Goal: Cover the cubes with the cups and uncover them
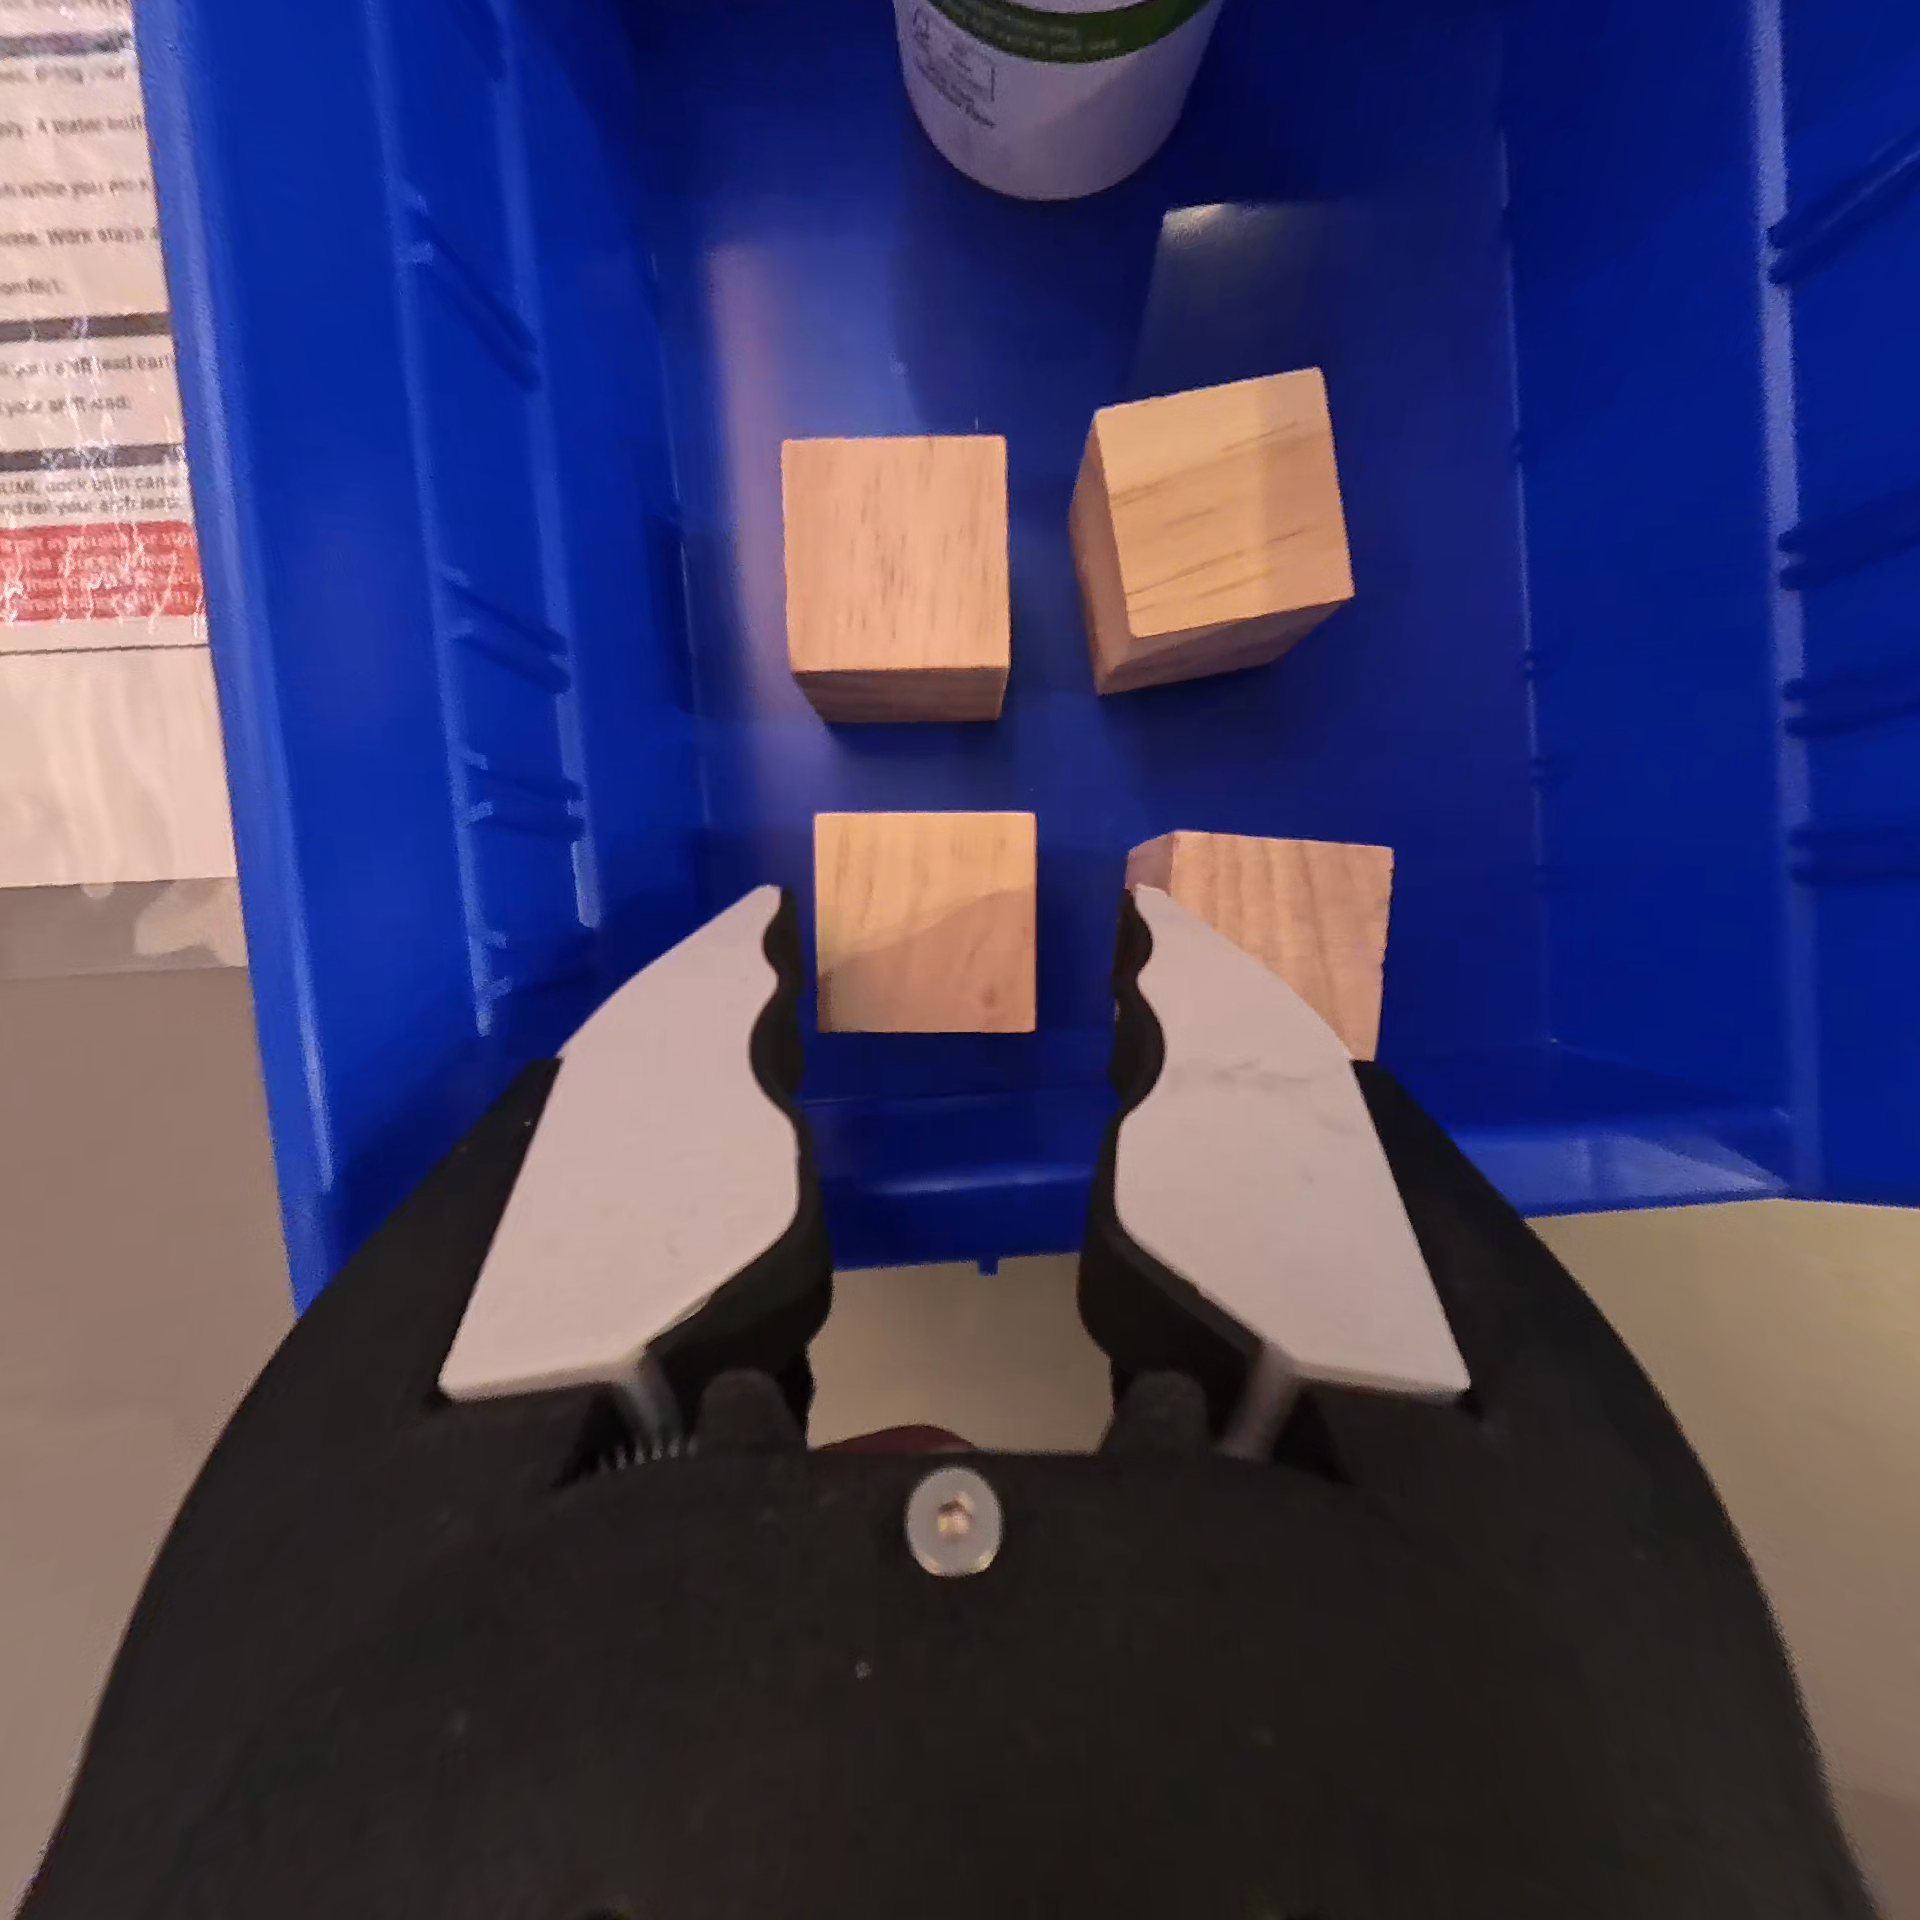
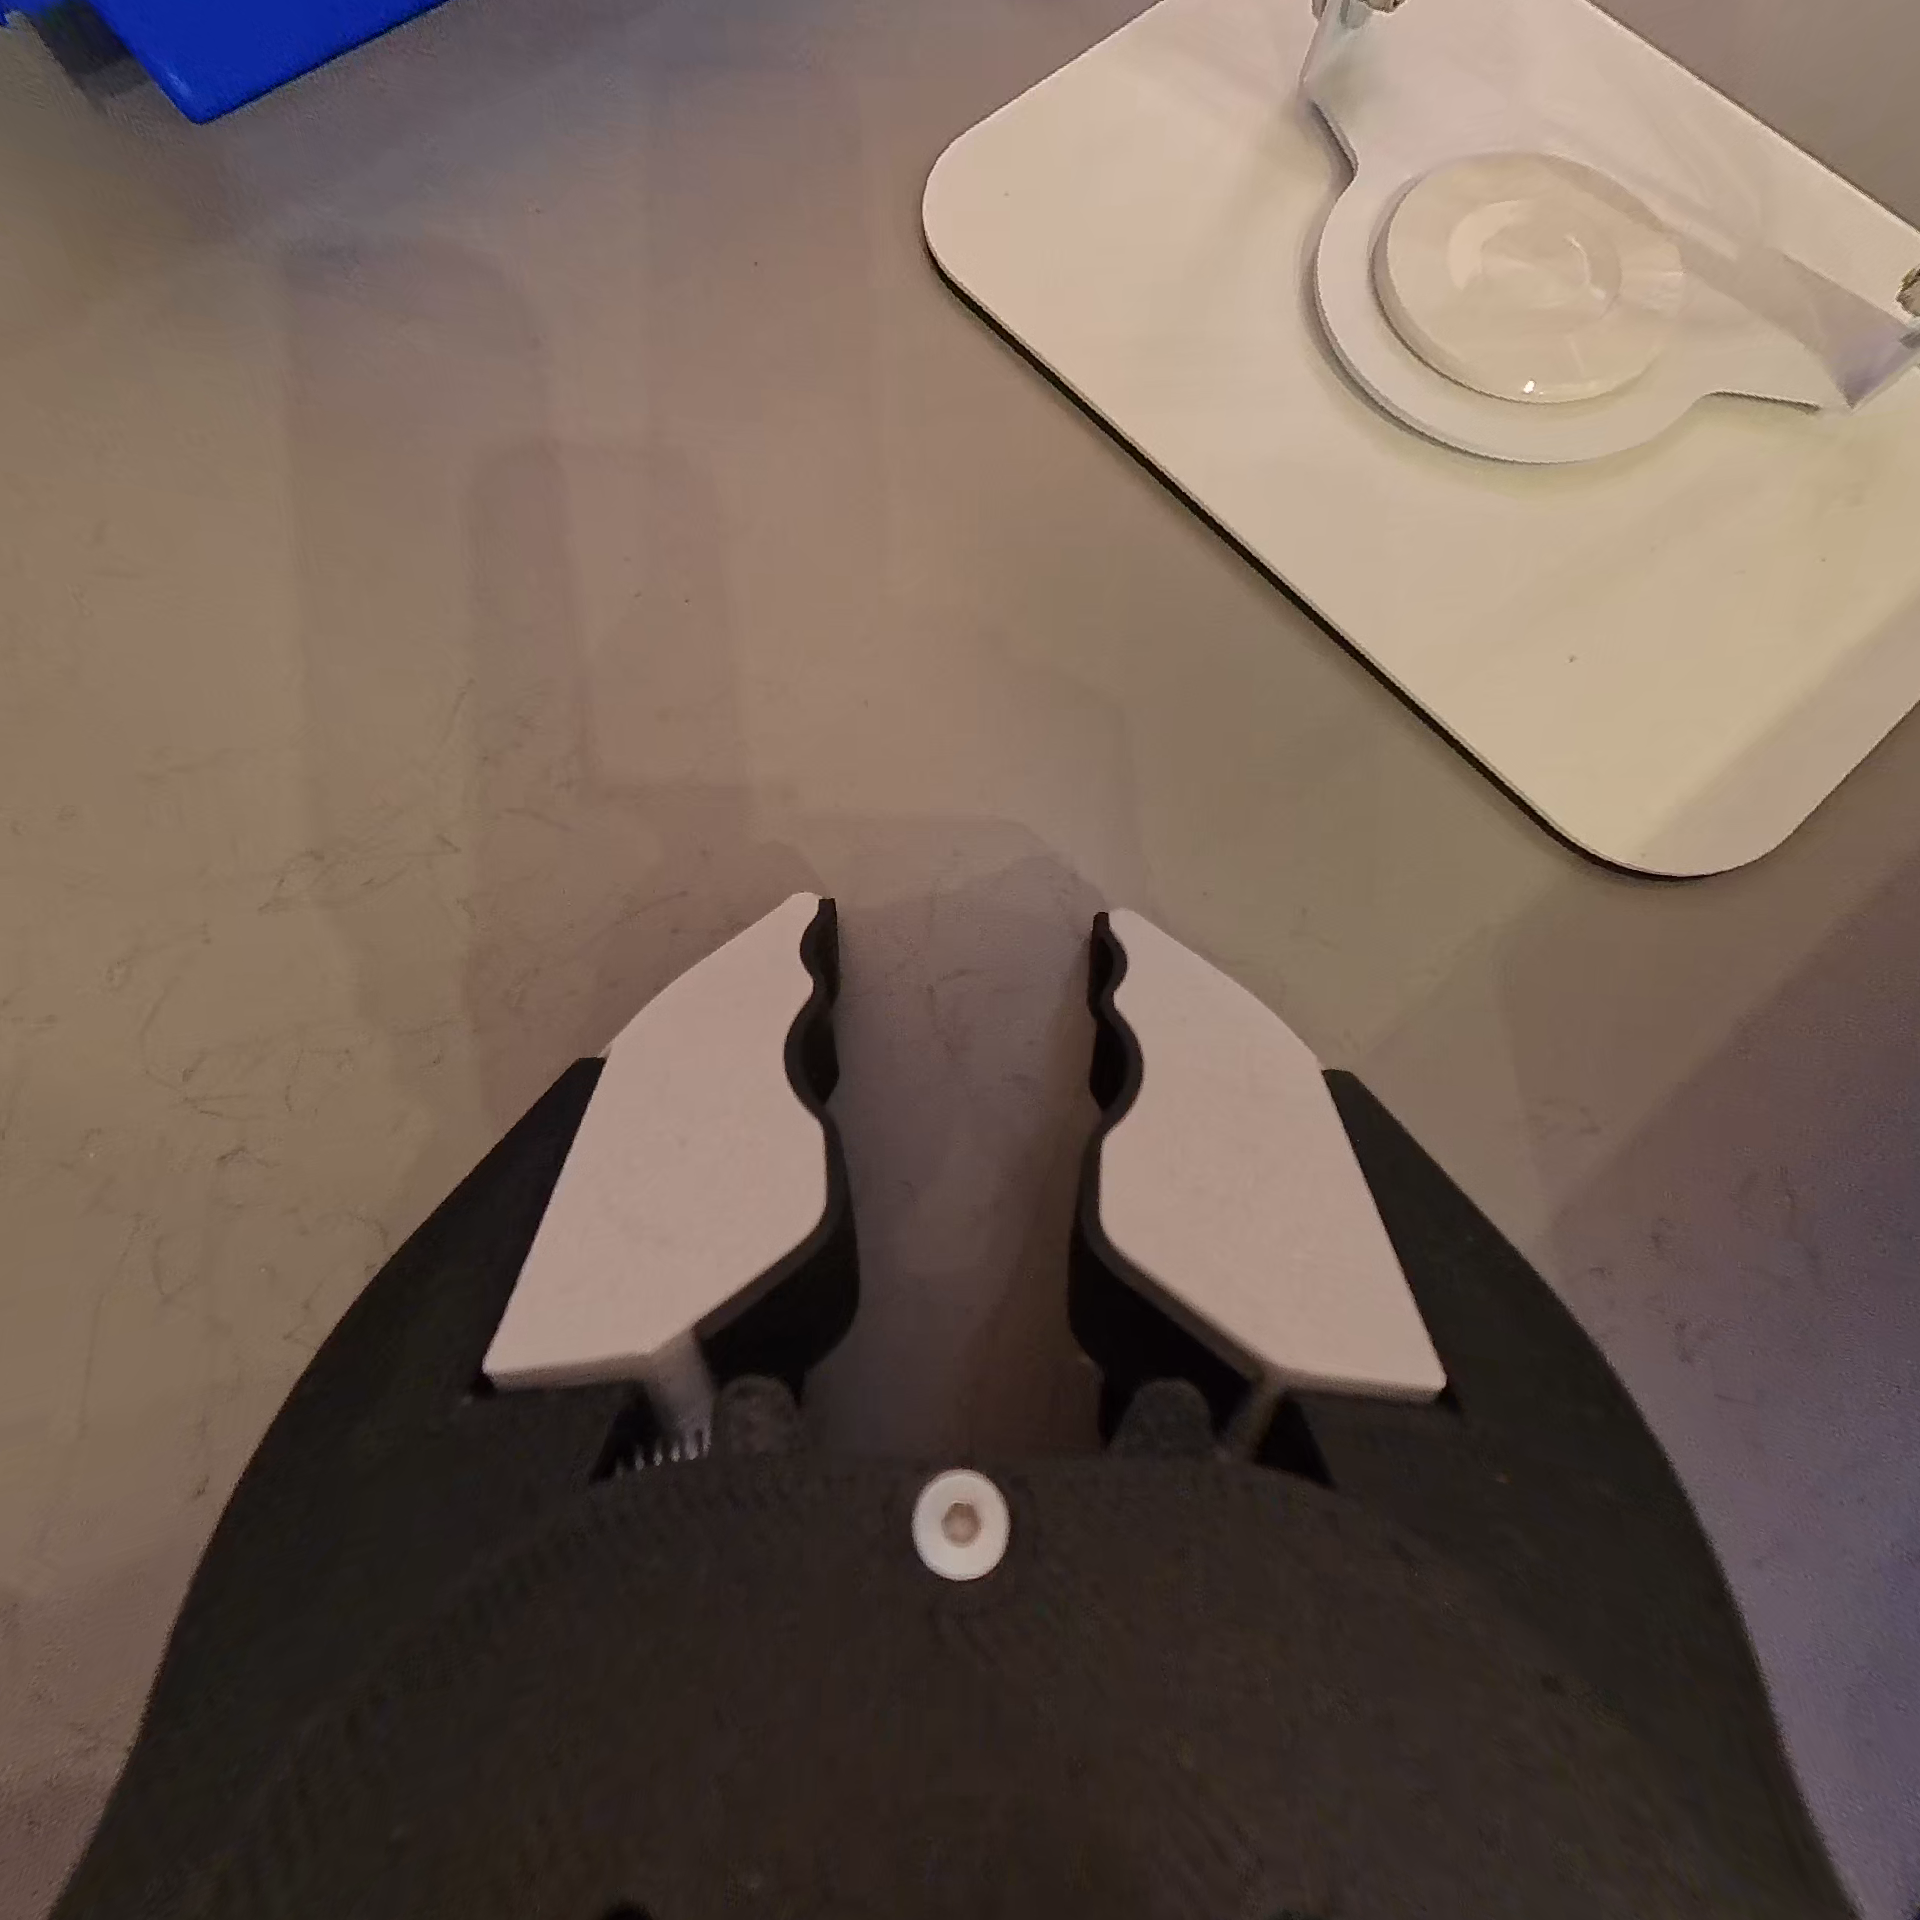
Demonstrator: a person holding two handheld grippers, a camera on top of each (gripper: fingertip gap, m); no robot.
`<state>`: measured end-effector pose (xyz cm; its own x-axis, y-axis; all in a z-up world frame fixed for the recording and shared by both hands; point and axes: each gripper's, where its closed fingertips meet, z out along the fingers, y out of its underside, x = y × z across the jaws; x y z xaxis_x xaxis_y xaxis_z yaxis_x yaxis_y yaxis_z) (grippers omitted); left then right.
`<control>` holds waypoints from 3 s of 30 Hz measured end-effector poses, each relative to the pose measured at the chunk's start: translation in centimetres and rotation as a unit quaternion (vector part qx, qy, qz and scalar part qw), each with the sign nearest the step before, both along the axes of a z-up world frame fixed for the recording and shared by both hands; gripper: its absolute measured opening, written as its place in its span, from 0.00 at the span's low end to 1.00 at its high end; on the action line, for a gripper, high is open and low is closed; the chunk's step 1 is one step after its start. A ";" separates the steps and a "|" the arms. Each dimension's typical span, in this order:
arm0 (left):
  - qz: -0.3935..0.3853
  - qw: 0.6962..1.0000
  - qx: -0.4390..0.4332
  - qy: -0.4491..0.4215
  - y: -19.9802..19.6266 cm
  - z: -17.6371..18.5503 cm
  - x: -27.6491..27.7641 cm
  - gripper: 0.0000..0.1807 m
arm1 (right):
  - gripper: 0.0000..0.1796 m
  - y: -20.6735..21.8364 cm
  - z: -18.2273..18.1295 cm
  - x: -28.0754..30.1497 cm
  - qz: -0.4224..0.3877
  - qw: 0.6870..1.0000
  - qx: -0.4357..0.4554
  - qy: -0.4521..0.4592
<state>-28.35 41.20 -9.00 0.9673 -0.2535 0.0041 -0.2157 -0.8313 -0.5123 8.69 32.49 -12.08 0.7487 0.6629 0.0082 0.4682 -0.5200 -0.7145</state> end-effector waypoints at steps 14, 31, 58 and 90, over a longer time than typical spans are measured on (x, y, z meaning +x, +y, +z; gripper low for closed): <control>-0.040 0.991 -0.113 0.055 -0.3 -1.2 -0.3 0.33 | 0.26 0.0 0.0 0.0 0.000 1.000 0.000 0.000; -0.074 0.992 -0.076 0.062 -2.2 6.7 -0.6 0.24 | 0.26 0.0 0.0 0.0 0.000 1.000 0.000 0.000; 0.076 0.976 -0.201 0.027 -21.2 -2.1 -19.9 0.26 | 0.25 0.0 0.0 0.0 -0.002 1.000 0.000 0.000; -0.069 0.970 -0.229 0.045 -2.5 -1.2 5.8 0.28 | 0.25 0.0 0.0 0.1 -0.002 1.000 -0.001 0.001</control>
